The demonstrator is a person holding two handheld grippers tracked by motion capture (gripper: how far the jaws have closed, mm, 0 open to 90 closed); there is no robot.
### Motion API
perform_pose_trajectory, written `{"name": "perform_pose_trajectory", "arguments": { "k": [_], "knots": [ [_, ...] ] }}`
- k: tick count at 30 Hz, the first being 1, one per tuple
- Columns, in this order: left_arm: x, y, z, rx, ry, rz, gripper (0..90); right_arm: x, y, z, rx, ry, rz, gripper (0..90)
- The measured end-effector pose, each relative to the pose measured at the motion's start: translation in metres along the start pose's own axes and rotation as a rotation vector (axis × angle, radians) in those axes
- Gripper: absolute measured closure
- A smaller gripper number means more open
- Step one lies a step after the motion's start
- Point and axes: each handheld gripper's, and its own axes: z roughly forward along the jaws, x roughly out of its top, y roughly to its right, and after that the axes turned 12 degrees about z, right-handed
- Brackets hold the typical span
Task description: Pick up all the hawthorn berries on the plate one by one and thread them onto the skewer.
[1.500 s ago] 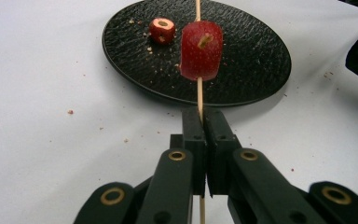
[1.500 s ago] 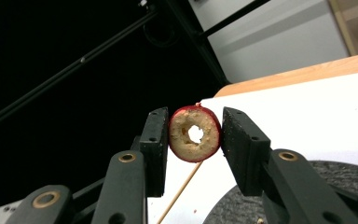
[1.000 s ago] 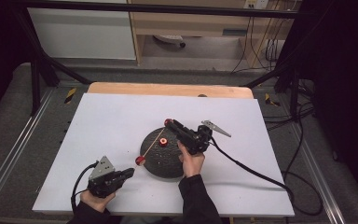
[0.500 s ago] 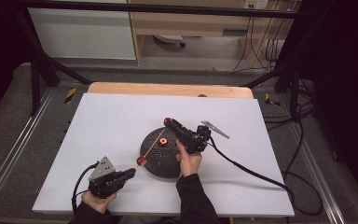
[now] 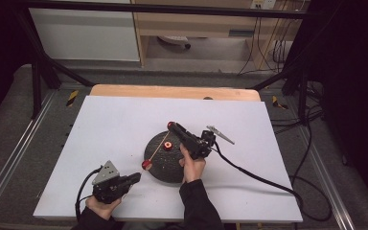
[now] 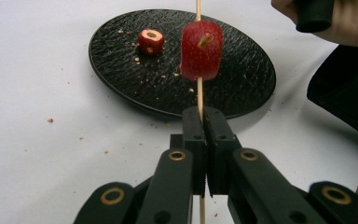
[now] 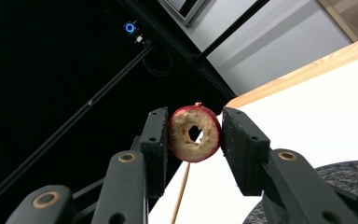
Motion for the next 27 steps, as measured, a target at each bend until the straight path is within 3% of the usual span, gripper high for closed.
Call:
{"name": "perform_pose_trajectory", "arguments": {
  "k": [11, 27],
  "knots": [
    [0.002, 0.004, 0.005, 0.009, 0.004, -0.042, 88.0, -0.007, 0.003, 0.001, 0.000, -0.008, 0.012, 62.6],
    [0.008, 0.010, 0.013, 0.011, 0.006, -0.086, 88.1, -0.015, 0.004, -0.001, -0.009, -0.036, -0.015, 62.8]
  ]
}}
